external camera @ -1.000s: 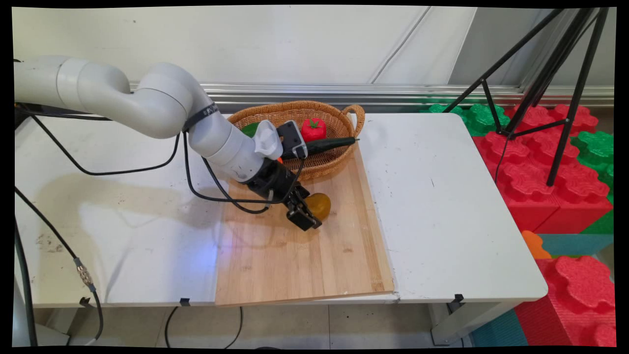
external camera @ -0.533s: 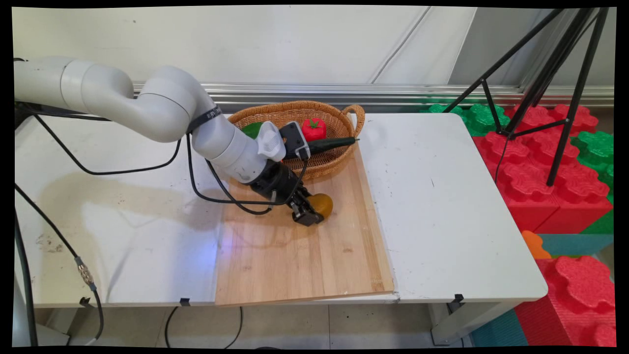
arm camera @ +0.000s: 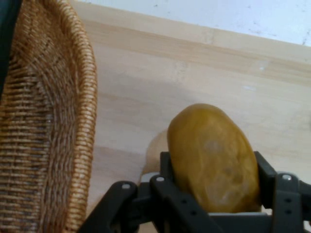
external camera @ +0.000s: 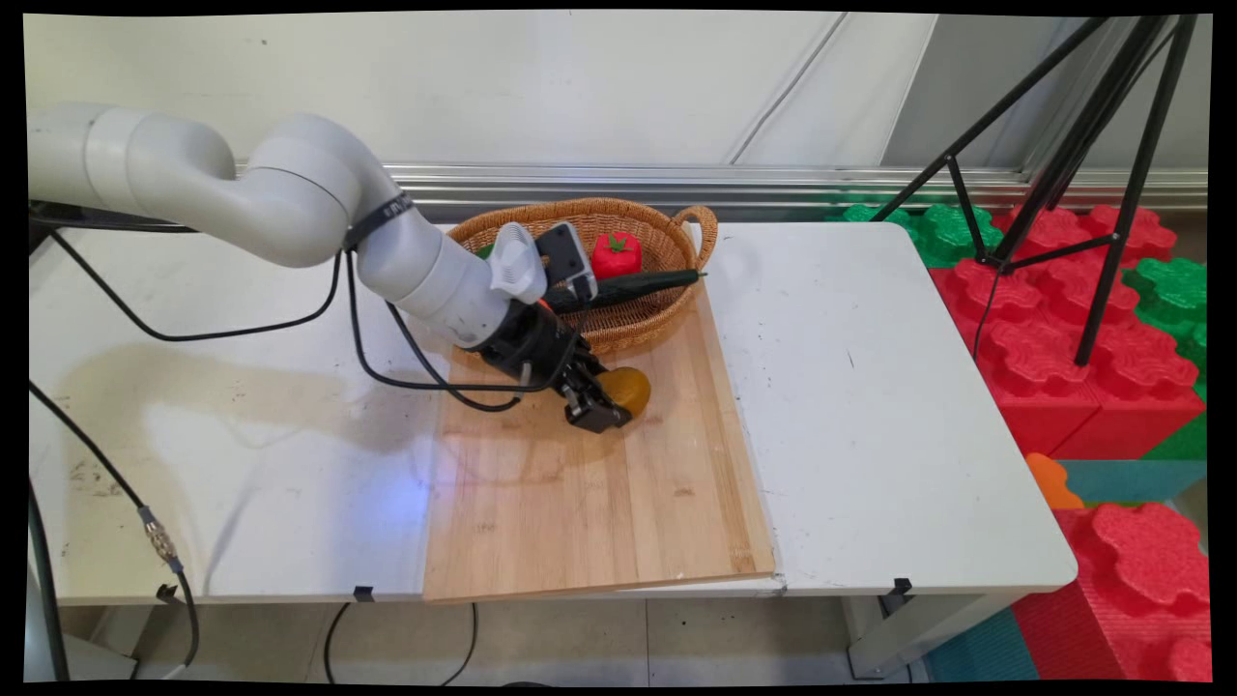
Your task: Place the picked object in the vegetable basket
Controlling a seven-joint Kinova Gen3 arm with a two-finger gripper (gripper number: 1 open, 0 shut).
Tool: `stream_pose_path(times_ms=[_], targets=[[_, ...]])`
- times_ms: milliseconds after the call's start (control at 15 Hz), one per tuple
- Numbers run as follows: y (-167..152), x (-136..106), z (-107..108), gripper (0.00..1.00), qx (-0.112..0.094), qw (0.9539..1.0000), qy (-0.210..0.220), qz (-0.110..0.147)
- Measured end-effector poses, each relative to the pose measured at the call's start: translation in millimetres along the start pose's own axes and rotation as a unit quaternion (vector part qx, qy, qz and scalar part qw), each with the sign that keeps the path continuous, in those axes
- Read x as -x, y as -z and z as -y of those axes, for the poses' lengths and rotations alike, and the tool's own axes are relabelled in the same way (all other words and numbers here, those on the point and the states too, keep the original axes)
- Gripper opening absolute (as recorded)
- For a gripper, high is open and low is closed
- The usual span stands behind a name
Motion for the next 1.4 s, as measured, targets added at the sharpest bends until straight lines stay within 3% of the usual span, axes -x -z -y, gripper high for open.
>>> stream_pose_path(times_ms=[667, 1400], targets=[[65, 6, 4, 0.0, 0.022, 0.9988, -0.025, -0.037], [158, 15, 18, 0.0, 0.066, 0.993, -0.042, -0.089]])
